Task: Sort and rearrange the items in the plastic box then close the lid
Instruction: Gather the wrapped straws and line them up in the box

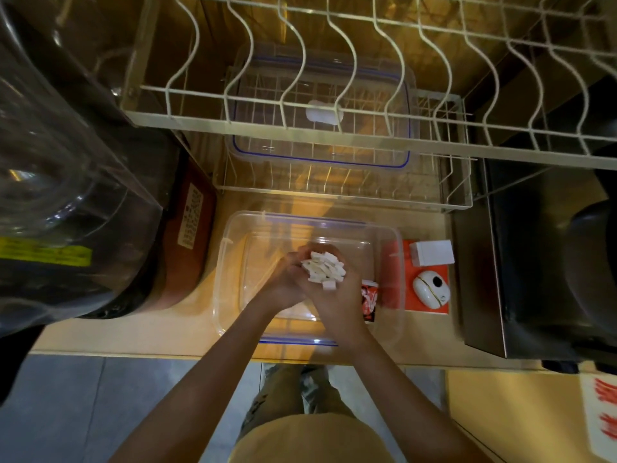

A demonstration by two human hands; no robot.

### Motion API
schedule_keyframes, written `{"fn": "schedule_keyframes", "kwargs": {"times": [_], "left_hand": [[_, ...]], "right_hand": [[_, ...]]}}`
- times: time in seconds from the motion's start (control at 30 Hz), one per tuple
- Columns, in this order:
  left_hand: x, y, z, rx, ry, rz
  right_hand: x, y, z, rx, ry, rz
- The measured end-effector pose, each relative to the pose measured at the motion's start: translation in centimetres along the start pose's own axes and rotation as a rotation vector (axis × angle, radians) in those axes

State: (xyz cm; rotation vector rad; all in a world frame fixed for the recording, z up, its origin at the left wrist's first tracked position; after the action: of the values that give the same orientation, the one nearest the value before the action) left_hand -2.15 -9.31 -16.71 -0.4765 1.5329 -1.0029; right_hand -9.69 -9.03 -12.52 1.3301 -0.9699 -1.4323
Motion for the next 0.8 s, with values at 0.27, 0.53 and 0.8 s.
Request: {"fn": "schedule_keyframes", "kwargs": {"times": [0.27,0.53,0.8], "left_hand": [[0.5,1.3,-0.1,-0.045,0.014,0.069],[1.2,-1.0,1.7,0.161,-0.025,-0.228],[-1.4,-2.9,3.2,1.078,-0.135,-0.152]], "right_hand": [[0.5,-0.8,-0.6,0.024,-0.046,-0.047],[0.3,-0.2,0.5,0.268,-0.044,-0.22],[-0.5,2.7,4.5,-0.057,0.045,-0.057]]}}
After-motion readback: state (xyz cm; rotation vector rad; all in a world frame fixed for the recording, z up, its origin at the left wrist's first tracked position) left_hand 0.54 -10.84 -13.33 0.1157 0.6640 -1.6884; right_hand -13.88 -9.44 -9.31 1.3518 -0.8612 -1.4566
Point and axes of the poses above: each hand's wrist, its own x-axis towards the middle knuckle, its own z-axis out of the back of the hand, y = z × x, the point moved 7 cm from there along x, towards the middle knuckle, and after that the axes turned 2 degrees about y, right-handed, at the moved point
